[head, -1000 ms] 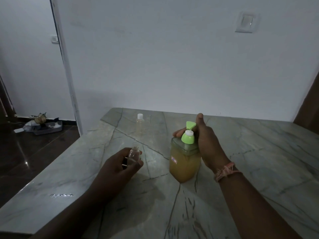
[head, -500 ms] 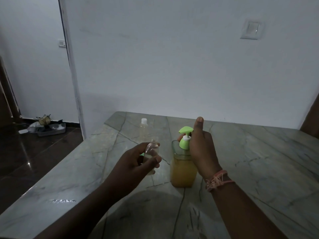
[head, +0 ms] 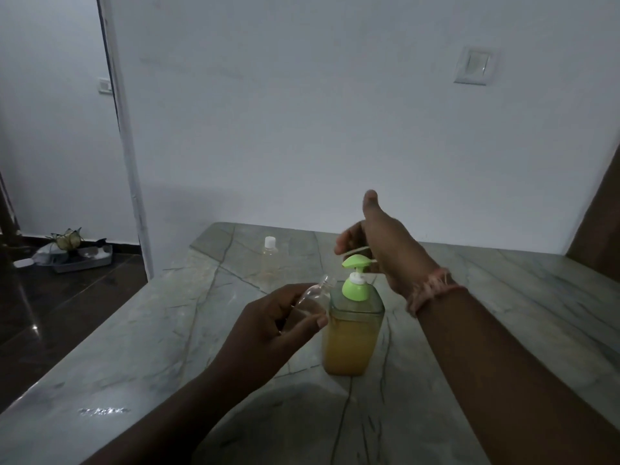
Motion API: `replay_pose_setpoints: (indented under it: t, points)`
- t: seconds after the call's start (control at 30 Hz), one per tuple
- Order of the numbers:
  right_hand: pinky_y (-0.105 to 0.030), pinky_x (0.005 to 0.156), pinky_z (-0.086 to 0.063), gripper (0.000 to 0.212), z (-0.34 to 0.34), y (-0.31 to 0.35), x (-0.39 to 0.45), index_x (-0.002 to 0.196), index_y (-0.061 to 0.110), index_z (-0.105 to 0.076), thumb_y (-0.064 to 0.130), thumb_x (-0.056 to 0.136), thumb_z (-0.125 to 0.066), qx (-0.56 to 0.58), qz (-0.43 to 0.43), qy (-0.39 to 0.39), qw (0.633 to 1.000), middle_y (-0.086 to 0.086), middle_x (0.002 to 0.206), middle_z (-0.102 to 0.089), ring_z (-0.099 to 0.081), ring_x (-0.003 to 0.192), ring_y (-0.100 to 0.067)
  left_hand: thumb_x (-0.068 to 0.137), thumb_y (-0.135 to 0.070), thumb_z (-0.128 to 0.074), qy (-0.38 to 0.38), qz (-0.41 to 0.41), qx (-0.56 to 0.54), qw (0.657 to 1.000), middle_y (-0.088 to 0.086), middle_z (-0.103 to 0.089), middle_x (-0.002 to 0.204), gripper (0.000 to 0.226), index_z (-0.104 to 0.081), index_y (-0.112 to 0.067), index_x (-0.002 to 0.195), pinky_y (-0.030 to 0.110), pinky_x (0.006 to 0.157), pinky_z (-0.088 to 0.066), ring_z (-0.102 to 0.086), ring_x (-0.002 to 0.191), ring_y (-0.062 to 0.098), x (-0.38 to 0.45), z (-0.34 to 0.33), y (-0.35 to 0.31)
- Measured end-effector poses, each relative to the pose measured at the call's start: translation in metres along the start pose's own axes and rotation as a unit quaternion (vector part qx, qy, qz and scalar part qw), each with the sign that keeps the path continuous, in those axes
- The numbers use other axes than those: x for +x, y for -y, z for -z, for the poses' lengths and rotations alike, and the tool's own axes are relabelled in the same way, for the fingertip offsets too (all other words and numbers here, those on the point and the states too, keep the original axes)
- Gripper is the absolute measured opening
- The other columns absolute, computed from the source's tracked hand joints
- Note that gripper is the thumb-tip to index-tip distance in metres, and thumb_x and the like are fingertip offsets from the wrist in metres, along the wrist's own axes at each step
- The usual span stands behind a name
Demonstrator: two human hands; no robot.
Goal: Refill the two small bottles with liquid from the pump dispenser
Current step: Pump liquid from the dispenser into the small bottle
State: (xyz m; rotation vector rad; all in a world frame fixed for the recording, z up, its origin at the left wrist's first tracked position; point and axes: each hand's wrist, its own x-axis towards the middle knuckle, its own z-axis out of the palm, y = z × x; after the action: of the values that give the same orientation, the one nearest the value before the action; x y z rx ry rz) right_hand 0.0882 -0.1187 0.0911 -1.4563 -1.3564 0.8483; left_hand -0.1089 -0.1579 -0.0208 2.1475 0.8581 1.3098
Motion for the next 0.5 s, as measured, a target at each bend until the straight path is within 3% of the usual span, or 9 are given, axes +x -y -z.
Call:
replay_pose_setpoints:
  t: [0.13,0.23,0.3,0.4,0.5]
  points:
    - [-0.038,0.072,-0.054,0.091,-0.009,0.017,0.011,0.081,0.004,-0.072,0.072,0.089,-0.012,-0.070,-0.032,0.039,0.996,-0.009,0.075,-0.074,-0.070,0.070,-0.025,0.088,-0.057,-0.061,-0.008,-0.012,0.004,1.000,-0.023,-0.069,0.100,0.030,-0.057,-0.047,0.115,0.024,0.066,-0.060,-0.070,0.083,0.006,0.008,0.003,-0.003]
    - [-0.019,0.043,-0.048,0.093,-0.016,0.015,0.012,0.080,0.001,-0.073,0.071,0.090,-0.011,-0.129,-0.048,0.053,0.989,-0.009,0.071,-0.074,-0.066,0.051,-0.018,0.088,-0.058,-0.060,-0.009,-0.011,-0.001,1.000,-0.020,-0.070,0.096,0.032,-0.058,-0.044,0.117,0.024,0.063,-0.060,-0.072,0.079,0.008,0.013,0.003,-0.005]
    - [-0.015,0.033,-0.041,0.093,-0.018,0.015,0.011,0.078,0.002,-0.074,0.071,0.090,-0.012,-0.150,-0.057,0.053,0.986,-0.008,0.071,-0.074,-0.061,0.041,-0.015,0.089,-0.057,-0.061,-0.003,-0.013,-0.001,1.000,-0.020,-0.070,0.096,0.035,-0.058,-0.041,0.120,0.022,0.061,-0.059,-0.072,0.078,0.008,0.014,0.003,-0.005]
    - [-0.013,0.036,-0.040,0.093,-0.019,0.016,0.011,0.077,0.005,-0.075,0.070,0.090,-0.010,-0.180,-0.056,0.048,0.981,-0.008,0.074,-0.074,-0.060,0.042,-0.016,0.089,-0.053,-0.063,0.003,-0.013,-0.002,1.000,-0.020,-0.070,0.095,0.040,-0.060,-0.033,0.124,0.022,0.060,-0.059,-0.072,0.077,0.009,0.016,0.002,-0.003]
    - [-0.024,0.052,-0.046,0.092,-0.020,0.018,0.010,0.080,0.006,-0.076,0.067,0.092,-0.009,-0.212,-0.053,0.044,0.975,-0.007,0.079,-0.073,-0.060,0.053,-0.017,0.088,-0.048,-0.065,0.003,-0.005,-0.015,1.000,-0.019,-0.071,0.093,0.044,-0.063,-0.027,0.125,0.021,0.058,-0.058,-0.072,0.076,0.011,0.018,0.001,-0.002]
